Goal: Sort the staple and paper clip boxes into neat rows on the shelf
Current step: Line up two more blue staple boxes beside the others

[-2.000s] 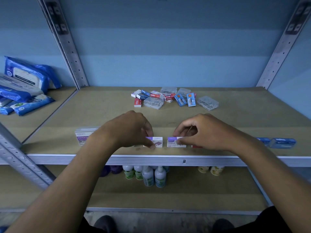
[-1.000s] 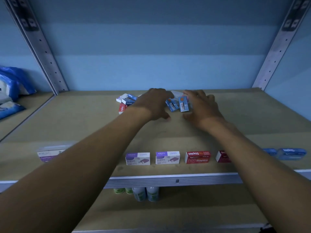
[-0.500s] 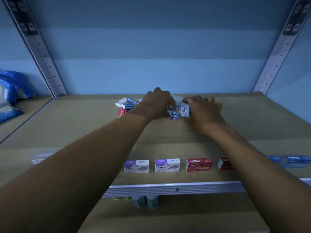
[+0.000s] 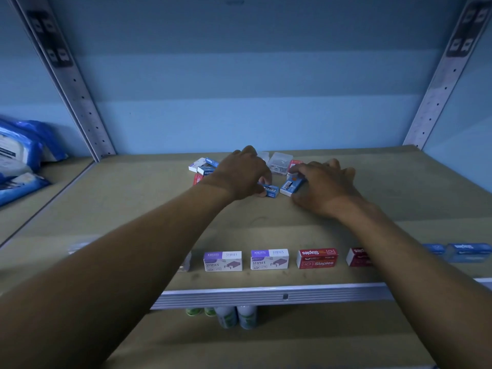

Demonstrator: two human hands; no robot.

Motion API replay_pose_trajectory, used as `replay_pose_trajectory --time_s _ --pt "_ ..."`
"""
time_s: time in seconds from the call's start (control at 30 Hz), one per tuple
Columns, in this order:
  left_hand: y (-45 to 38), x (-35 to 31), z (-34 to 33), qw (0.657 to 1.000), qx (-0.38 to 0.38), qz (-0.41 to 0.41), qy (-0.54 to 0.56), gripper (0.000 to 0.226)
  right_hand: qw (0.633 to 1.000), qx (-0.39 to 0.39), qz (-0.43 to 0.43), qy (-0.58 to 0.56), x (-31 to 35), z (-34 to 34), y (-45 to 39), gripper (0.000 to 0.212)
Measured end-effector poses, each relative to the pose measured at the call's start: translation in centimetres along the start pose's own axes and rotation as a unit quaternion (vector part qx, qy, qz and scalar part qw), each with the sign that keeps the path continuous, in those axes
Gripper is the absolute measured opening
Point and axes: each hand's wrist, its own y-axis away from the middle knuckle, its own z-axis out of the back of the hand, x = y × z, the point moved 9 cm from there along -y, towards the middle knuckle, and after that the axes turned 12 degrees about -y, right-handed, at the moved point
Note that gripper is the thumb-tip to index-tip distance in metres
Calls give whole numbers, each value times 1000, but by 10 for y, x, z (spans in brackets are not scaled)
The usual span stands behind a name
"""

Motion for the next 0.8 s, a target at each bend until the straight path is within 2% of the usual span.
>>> replay_pose_trajectory --time_s 0.23,0.4,0.5,0.8 --pt "34 9 -4 998 32 17 52 21 999 31 19 27 12 -5 8 30" --pt "58 6 1 996 53 14 66 26 998 34 37 -41 18 -4 15 16" --pt "67 2 4 996 64 11 54 27 990 58 53 -114 26 -6 20 16" --pt "91 -2 7 988 128 19 86 25 980 84 73 -164 39 -2 45 22"
